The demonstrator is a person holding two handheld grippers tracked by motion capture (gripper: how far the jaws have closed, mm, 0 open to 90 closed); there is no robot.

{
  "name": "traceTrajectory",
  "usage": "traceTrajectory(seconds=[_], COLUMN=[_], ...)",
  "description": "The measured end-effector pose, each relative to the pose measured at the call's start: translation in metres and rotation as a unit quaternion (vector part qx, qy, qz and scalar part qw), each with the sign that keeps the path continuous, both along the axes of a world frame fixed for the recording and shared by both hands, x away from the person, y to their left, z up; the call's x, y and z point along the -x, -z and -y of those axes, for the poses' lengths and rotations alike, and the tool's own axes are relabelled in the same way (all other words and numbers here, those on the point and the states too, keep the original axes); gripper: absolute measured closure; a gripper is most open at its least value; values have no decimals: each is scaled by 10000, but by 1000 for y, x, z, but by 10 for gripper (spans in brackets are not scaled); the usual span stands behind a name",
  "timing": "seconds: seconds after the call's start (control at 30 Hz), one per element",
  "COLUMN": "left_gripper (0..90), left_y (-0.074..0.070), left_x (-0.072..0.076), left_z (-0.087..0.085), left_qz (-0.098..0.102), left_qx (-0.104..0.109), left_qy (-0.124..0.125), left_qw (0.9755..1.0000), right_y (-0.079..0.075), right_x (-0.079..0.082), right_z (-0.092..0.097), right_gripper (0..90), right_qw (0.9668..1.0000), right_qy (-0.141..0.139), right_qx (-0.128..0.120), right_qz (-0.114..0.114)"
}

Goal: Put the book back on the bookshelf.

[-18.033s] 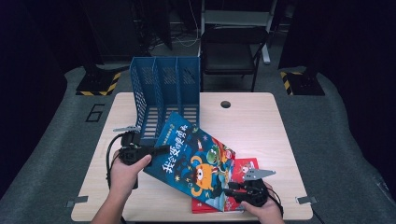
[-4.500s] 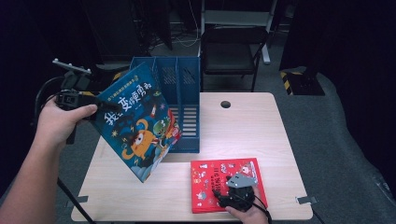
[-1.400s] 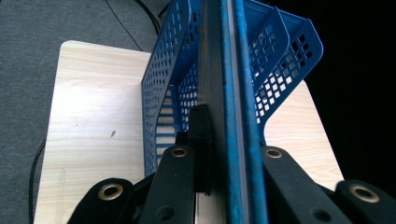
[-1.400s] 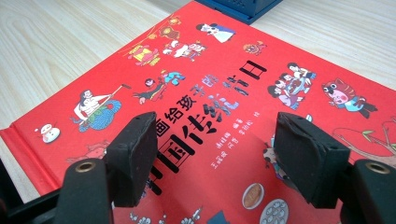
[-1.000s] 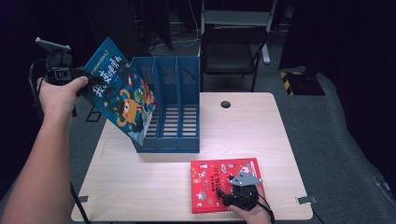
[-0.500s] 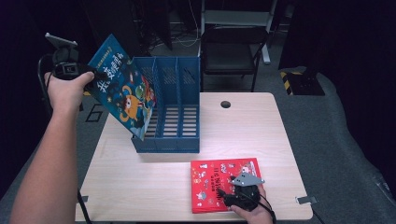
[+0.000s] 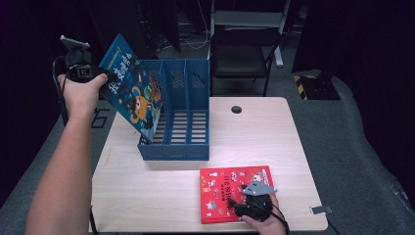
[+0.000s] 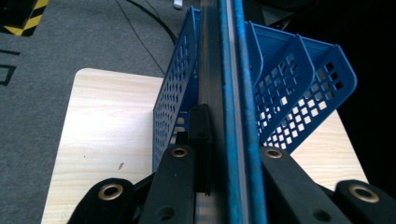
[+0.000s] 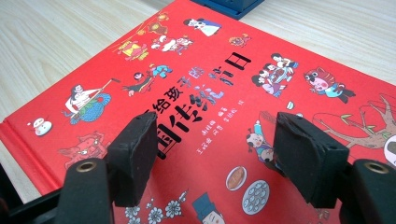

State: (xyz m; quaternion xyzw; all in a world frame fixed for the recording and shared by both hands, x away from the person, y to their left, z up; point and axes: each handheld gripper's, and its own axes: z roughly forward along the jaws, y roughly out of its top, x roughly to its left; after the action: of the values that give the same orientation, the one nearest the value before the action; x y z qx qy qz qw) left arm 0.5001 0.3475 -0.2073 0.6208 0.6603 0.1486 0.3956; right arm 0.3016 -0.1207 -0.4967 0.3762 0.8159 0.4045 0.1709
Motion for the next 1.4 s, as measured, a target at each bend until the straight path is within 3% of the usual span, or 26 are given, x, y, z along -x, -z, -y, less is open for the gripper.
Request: traceTrajectory(seconds=[0.23,0.33,0.97,1.4], left_gripper=[825,825,825,826], left_y=[8,11,29,38], left_x=[-8,-11,-18,-24], left_z=[7,8,15,26], left_qz=[-53,-38,37,56], left_qx=[-26,-142,-119,-515], left_qy=[-53,-18,-105,-113], left_qw=[10000,9999,9999,9986], right_y=[0,0,0,0], right_x=[0,-1,-1,-1], right_z=[1,1,1,2], right_gripper=[307,306,306,307], right_qw=[10000,10000,10000,10000], right_qy=[-6,-19,-32,-52], right_qx=[-1,-7,-9,-19], right_qz=[7,3,15,4])
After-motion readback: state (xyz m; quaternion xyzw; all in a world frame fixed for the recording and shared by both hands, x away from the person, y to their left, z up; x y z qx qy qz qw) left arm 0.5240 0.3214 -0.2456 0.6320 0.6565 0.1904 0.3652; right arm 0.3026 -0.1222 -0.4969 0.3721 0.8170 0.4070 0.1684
